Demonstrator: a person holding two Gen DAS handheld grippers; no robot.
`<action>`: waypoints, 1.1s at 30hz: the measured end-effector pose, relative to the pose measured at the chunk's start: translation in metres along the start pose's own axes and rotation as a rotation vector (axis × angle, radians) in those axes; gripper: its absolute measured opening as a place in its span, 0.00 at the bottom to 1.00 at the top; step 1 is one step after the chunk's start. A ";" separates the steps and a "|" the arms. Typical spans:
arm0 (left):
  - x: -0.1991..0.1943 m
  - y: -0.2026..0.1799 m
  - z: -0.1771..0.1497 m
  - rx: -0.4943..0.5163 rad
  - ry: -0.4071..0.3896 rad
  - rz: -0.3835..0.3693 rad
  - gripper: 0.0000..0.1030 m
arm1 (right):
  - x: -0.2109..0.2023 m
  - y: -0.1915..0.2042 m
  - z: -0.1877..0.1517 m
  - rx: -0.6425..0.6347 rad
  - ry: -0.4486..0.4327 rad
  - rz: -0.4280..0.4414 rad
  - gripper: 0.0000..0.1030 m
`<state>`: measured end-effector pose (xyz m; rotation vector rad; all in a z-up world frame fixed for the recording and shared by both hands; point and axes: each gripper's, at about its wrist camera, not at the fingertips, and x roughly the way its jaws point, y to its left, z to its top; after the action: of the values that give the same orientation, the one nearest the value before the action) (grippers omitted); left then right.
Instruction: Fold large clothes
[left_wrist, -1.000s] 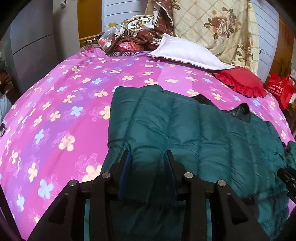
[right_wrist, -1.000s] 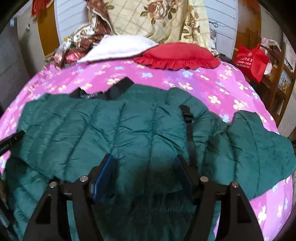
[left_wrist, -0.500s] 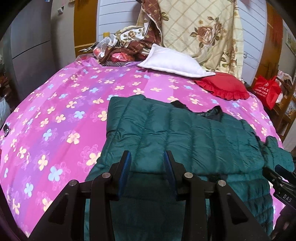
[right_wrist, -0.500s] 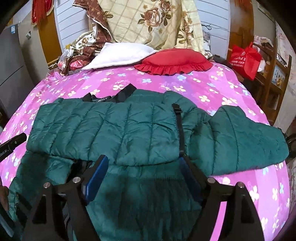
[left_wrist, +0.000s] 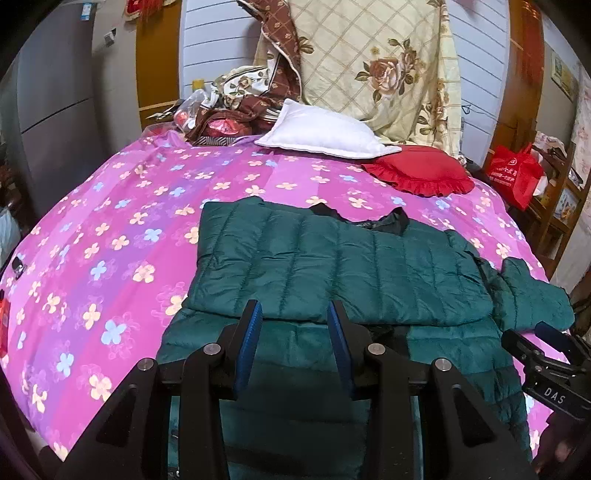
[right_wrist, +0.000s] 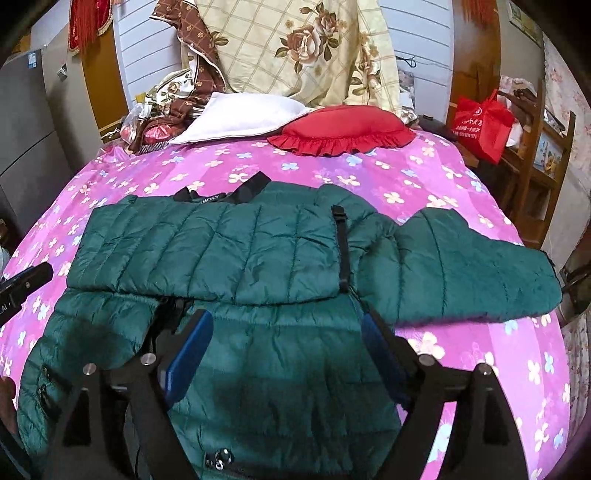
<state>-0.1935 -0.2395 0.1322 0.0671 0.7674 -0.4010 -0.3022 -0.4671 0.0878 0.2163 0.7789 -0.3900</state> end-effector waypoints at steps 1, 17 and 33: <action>-0.002 -0.002 -0.001 0.001 -0.003 -0.002 0.18 | -0.002 -0.001 -0.001 -0.001 -0.001 -0.002 0.83; -0.008 -0.034 -0.008 0.028 0.000 -0.023 0.18 | -0.020 -0.025 -0.009 0.033 -0.020 -0.021 0.85; 0.011 -0.050 -0.015 0.023 0.041 -0.045 0.18 | -0.009 -0.046 -0.012 0.042 0.001 -0.064 0.85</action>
<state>-0.2152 -0.2865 0.1188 0.0803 0.8058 -0.4523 -0.3351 -0.5023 0.0841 0.2318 0.7802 -0.4669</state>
